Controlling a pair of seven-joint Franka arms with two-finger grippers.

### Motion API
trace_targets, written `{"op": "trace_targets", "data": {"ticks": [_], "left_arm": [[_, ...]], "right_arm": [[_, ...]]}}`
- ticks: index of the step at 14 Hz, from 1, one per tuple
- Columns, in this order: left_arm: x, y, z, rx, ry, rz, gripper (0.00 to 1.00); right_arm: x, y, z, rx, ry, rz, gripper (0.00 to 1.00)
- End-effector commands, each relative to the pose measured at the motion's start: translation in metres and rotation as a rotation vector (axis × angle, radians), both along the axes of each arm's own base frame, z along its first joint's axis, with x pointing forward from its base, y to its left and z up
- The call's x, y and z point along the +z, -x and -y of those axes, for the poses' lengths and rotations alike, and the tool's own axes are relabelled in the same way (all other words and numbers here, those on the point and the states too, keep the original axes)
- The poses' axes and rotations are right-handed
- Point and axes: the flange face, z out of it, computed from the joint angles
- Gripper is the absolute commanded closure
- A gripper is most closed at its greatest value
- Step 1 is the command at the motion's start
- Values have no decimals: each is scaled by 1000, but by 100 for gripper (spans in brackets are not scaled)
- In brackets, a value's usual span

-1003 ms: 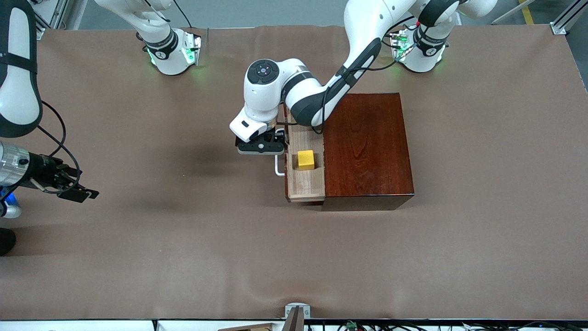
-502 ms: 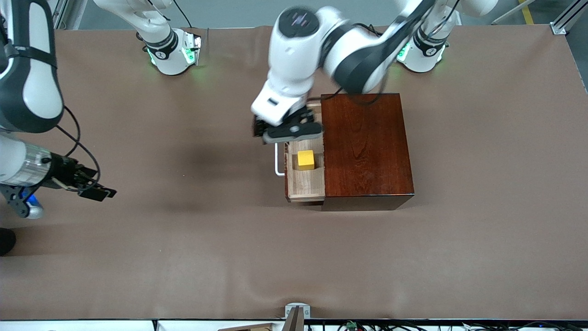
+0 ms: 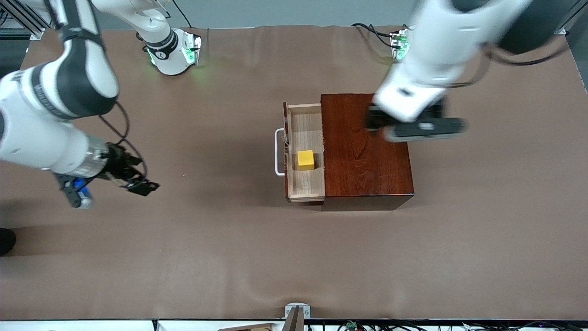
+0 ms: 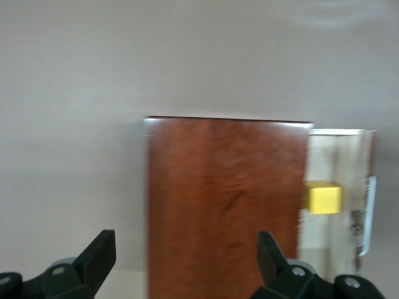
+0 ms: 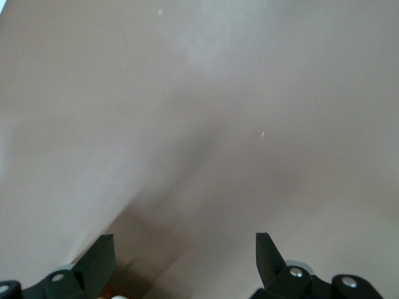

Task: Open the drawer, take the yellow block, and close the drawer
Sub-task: 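Lower the right gripper into the drawer over the yellow cube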

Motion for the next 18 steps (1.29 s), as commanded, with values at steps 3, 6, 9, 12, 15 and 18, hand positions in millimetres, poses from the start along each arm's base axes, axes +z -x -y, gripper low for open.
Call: {"op": "trace_targets", "data": {"ticks": [3, 6, 9, 12, 15, 18], "left_arm": [[-10, 4, -93, -19, 1, -49, 0], [-32, -9, -141, -30, 15, -74, 0], [-37, -13, -157, -25, 24, -78, 0], [-40, -13, -157, -59, 24, -82, 0], [-45, -15, -167, -53, 19, -85, 0], [-50, -16, -171, -60, 20, -74, 0]], "right_arm": [[11, 28, -86, -139, 68, -19, 0], [5, 43, -127, -212, 90, -39, 0], [-11, 52, -155, -291, 116, -72, 0], [-26, 61, -183, -347, 130, -86, 0], [-38, 70, -236, -469, 108, -58, 0], [-67, 86, -301, -514, 114, -54, 0]]}}
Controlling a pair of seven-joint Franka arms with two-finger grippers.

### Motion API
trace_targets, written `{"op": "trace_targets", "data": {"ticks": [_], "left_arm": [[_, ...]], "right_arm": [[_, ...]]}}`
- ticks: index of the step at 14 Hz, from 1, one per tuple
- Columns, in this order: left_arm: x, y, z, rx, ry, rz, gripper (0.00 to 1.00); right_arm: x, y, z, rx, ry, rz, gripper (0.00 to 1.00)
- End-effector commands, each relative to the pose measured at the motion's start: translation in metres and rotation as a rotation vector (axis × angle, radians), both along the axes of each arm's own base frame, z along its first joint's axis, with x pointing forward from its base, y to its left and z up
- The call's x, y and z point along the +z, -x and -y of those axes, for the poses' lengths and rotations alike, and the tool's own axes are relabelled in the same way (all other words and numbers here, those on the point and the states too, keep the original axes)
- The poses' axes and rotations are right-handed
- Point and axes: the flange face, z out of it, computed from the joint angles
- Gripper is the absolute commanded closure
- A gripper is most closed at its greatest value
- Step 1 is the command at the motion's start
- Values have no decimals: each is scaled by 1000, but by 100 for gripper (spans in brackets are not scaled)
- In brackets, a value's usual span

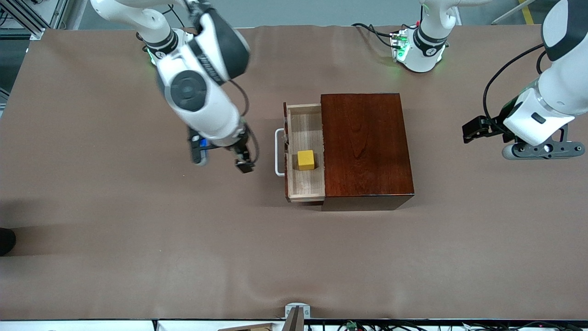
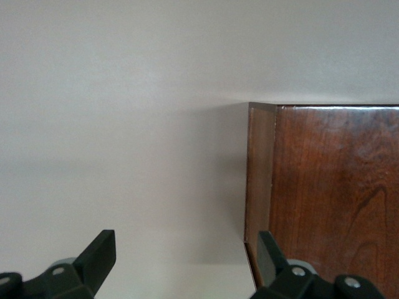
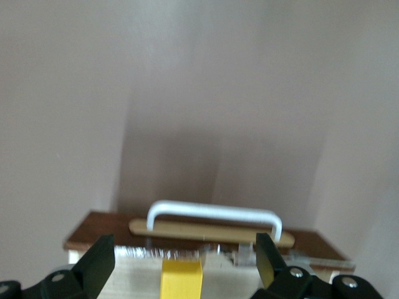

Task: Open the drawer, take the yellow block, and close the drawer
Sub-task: 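Lower the right gripper into the drawer over the yellow cube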

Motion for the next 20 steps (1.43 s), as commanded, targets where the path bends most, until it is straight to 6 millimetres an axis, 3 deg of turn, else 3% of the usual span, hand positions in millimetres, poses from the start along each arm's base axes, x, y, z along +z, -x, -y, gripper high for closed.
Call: {"op": "trace_targets", "data": {"ticks": [1, 4, 7, 13, 20], "left_arm": [[0, 5, -5, -35, 28, 14, 0], [-6, 3, -12, -25, 32, 16, 0], [-5, 2, -13, -25, 32, 21, 0], [-3, 2, -8, -34, 31, 23, 0], [1, 3, -1, -45, 31, 29, 0]], "right_arm": [[-23, 6, -53, -30, 11, 14, 0], [-40, 11, -78, -20, -15, 52, 0], [-50, 7, -85, -20, -37, 76, 0], [-84, 25, -116, -35, -38, 85, 0], [-99, 23, -121, -42, -50, 113, 0]]}}
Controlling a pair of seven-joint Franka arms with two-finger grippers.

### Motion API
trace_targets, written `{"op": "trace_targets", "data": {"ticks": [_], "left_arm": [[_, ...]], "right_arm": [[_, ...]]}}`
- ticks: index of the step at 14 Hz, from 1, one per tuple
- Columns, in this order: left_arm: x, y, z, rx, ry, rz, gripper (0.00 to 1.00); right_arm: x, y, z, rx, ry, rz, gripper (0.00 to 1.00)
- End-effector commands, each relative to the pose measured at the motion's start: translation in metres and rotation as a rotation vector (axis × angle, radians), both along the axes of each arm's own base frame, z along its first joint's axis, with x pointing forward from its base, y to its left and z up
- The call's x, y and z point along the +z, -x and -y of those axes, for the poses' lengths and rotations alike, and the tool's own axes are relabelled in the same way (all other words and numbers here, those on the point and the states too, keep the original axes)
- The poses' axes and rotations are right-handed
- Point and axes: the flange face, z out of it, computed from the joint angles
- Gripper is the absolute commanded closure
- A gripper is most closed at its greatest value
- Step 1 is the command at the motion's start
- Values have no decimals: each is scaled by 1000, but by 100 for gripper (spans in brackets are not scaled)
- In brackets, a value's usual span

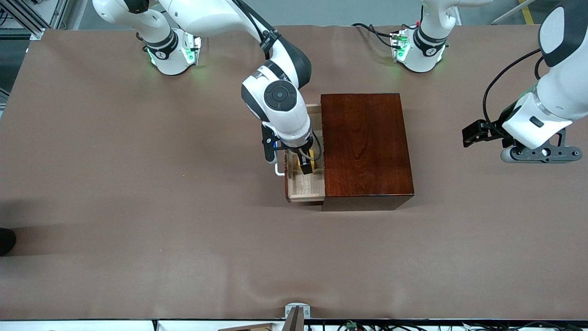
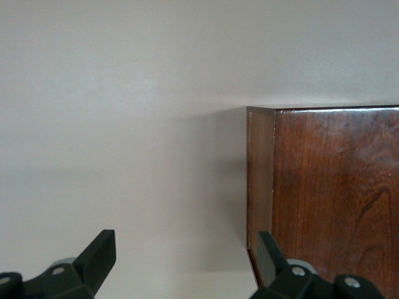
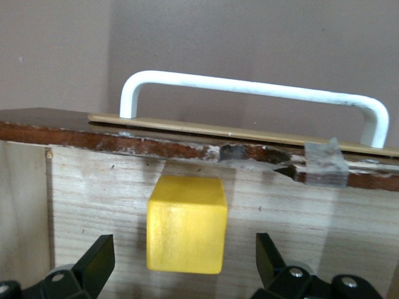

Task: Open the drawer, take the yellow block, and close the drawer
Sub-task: 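Grasp the yellow cube with the right gripper and lift it out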

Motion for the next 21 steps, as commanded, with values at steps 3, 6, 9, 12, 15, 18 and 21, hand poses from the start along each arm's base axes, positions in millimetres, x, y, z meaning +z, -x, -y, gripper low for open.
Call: {"op": "trace_targets", "data": {"ticks": [3, 6, 9, 12, 15, 18, 21], "left_arm": [[7, 4, -1, -16, 20, 11, 0], [7, 5, 0, -17, 21, 11, 0], [8, 5, 0, -17, 21, 13, 0], [7, 5, 0, -17, 21, 11, 0], [8, 5, 0, -17, 21, 13, 0], [9, 5, -1, -16, 21, 14, 0], [9, 5, 0, -17, 21, 14, 0]], "right_arm": [[-12, -2, -5, -16, 13, 2, 0], [-25, -1, -6, -16, 21, -10, 0], [-28, 4, -13, -8, 13, -1, 0], [-31, 2, -13, -10, 7, 4, 74], [-23, -2, -10, 0, 5, 17, 100], [10, -12, 1, -17, -18, 44, 100], [44, -23, 19, -5, -24, 66, 100]]}}
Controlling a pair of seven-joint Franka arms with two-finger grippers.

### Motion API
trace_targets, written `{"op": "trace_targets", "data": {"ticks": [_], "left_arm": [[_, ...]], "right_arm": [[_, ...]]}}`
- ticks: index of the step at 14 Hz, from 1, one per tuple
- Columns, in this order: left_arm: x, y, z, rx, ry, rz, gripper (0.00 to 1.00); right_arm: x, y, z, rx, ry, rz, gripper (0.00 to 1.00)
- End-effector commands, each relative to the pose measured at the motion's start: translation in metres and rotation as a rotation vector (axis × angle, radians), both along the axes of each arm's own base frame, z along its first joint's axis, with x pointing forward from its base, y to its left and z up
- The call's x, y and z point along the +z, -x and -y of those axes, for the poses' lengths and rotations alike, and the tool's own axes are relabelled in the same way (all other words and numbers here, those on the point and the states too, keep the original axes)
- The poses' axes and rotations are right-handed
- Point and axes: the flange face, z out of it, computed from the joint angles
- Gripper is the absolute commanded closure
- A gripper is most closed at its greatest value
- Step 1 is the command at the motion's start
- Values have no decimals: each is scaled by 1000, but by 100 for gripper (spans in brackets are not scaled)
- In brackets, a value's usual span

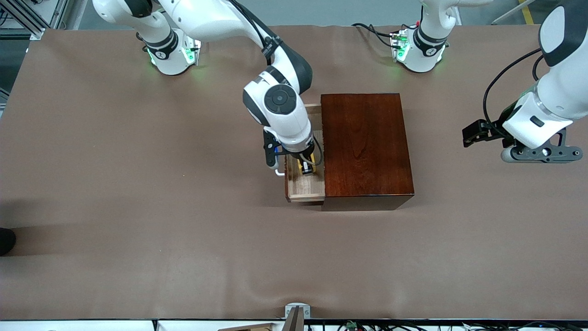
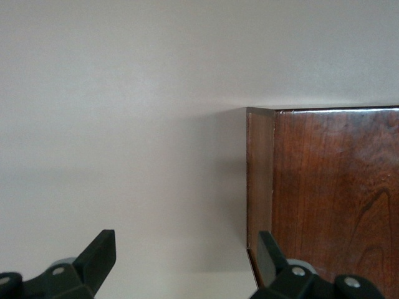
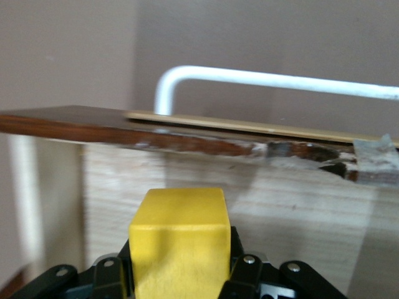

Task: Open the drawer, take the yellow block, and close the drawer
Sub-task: 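Grasp the yellow cube with the right gripper and lift it out, then carry the cube away with the right gripper while the left gripper reaches the handle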

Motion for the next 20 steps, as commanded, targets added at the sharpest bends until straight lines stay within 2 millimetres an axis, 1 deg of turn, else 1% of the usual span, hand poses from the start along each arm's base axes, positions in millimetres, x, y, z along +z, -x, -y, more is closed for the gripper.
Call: {"op": "trace_targets", "data": {"ticks": [1, 3, 4, 5, 6, 7, 9, 10, 11, 12, 13, 14, 15, 17, 18, 19, 20], "left_arm": [[8, 4, 0, -17, 21, 12, 0], [8, 4, 0, -16, 22, 12, 0], [9, 5, 1, -8, 23, 13, 0], [9, 5, 5, -9, 24, 13, 0], [10, 7, 11, -20, 25, 11, 0], [11, 8, 13, -22, 25, 13, 0], [14, 9, 18, -31, 26, 17, 0], [16, 9, 22, -37, 27, 22, 0], [21, 10, 33, -54, 31, 32, 0], [23, 12, 44, -64, 33, 34, 0], [27, 17, 61, -75, 36, 41, 0], [29, 23, 86, -98, 25, 47, 0], [31, 33, 115, -130, 9, 55, 0], [32, 53, 163, -209, -5, 62, 0], [32, 60, 179, -241, 1, 60, 0], [29, 70, 199, -281, 7, 54, 0], [28, 82, 221, -328, 11, 50, 0]], "right_arm": [[33, -2, 18, 41, 28, 0, 100], [36, -1, 21, 84, 58, 1, 100], [50, -4, 27, 100, 51, 20, 100], [61, -10, 37, 115, 49, 30, 100], [68, -15, 49, 130, 59, 21, 100], [75, -21, 62, 156, 65, 12, 100], [88, -22, 74, 243, 80, 10, 100], [93, -25, 86, 283, 92, 2, 100], [100, -29, 103, 340, 106, -13, 100], [109, -36, 128, 402, 113, -30, 100], [111, -43, 155, 452, 113, -43, 100], [114, -46, 181, 496, 107, -42, 100], [115, -49, 207, 545, 104, -43, 100], [116, -57, 267, 637, 80, -44, 100], [111, -61, 294, 691, 75, -48, 100], [105, -65, 318, 751, 71, -62, 100], [100, -70, 338, 819, 65, -61, 100]]}}
